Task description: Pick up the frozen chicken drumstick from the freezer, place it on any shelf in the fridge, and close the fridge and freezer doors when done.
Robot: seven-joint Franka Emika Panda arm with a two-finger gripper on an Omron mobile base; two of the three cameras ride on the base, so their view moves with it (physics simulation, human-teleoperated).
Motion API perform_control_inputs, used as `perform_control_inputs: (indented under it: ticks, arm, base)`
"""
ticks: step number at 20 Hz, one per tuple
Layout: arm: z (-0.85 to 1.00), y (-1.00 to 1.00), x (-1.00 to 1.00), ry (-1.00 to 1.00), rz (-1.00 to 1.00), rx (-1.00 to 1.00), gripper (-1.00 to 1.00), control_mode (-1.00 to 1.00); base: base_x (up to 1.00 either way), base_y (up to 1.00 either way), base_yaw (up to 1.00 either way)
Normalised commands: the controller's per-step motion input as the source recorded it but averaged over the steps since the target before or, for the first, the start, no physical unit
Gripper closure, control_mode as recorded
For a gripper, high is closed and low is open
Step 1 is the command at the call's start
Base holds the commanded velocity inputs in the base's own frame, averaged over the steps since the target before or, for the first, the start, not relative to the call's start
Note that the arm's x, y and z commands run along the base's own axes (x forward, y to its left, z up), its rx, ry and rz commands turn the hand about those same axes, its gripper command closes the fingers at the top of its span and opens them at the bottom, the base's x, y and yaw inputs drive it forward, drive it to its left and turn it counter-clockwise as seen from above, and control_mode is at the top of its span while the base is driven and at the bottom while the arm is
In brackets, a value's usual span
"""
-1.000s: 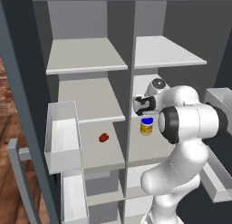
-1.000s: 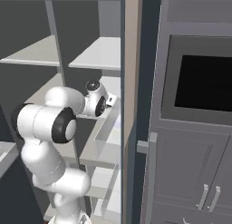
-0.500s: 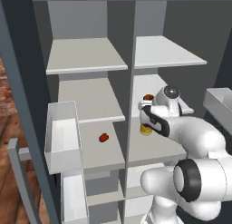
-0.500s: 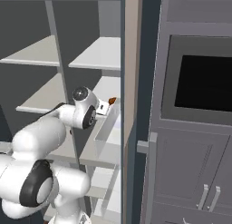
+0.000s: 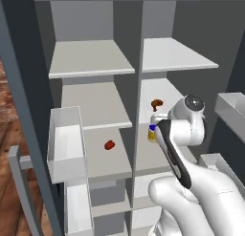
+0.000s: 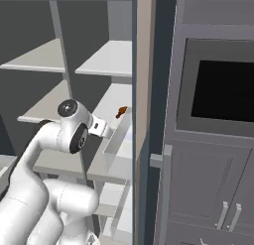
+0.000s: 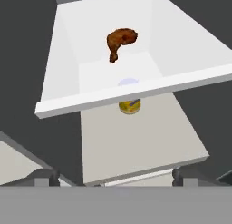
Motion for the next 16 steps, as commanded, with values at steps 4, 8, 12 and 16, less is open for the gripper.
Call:
perform_control_inputs:
  ticks: [4,8,12,16]
  arm:
    - [0.01,0.08,-1.0,0.0,0.0,0.0,-1.0,-1.0]
    - [0.0,0.05,-1.0,0.0,0.0,0.0,-1.0,-1.0]
    - [-0.03,0.29,-0.48,0.02,0.02,-0.04,-1.0,-1.0]
    - [-0.02,0.36,-0.01,0.02,0.05,-0.08,-1.0,-1.0]
  base:
    - [0.0,0.0,0.0]
    - [0.0,0.0,0.0]
    - [0.0,0.0,0.0]
    - [0.0,0.0,0.0]
